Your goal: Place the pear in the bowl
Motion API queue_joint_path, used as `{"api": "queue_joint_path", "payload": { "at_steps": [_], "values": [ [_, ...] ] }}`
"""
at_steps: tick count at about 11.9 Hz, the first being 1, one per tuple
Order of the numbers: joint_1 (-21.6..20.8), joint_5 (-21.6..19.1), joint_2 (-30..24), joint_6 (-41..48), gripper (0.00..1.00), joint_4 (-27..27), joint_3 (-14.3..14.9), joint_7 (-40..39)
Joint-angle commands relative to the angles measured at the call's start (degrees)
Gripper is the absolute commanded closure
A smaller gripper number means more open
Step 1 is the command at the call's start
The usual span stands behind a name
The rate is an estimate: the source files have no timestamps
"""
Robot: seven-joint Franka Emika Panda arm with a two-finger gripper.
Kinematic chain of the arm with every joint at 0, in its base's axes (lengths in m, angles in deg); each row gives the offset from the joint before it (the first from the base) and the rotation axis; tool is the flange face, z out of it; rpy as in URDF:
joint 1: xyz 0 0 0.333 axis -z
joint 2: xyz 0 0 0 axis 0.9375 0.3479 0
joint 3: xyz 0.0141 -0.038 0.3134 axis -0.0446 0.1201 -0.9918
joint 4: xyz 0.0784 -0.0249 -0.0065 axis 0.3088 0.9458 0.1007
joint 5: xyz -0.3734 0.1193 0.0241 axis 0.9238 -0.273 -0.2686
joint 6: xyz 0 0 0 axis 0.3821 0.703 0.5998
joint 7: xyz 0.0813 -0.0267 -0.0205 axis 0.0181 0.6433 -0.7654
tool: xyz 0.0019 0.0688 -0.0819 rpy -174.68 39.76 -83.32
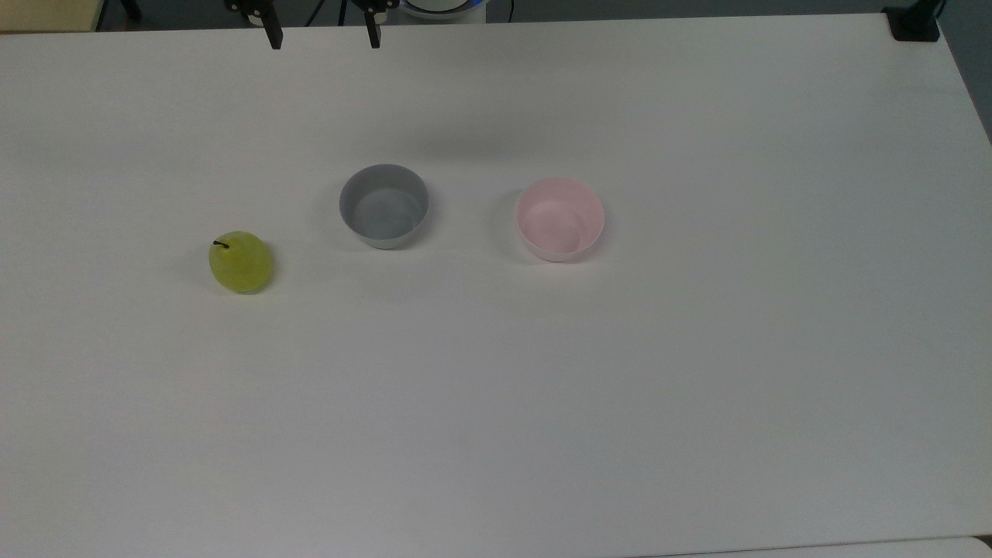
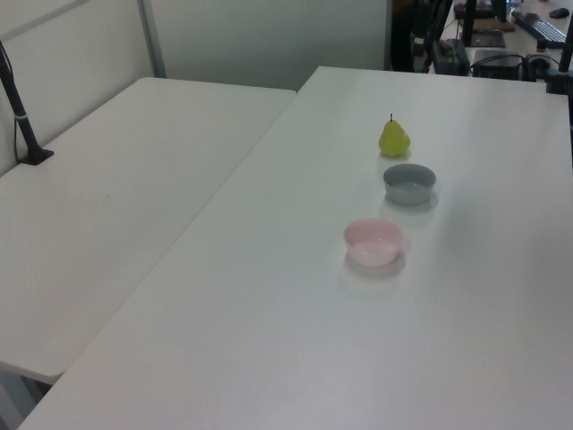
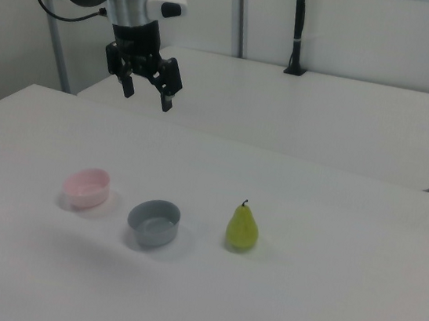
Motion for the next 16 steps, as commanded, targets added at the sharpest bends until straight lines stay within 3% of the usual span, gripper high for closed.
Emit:
{"api": "queue_joint_path", "payload": {
  "at_steps": [1,12,16],
  "values": [
    [-0.93,0.23,-1.31,-0.02,0.00,1.19,0.94,-0.77],
    [-0.58,0.23,-1.22,-0.02,0.00,1.19,0.94,-0.95],
    [1.00,0.93,0.44,-0.10,0.00,0.83,0.85,-10.23]
  ]
}}
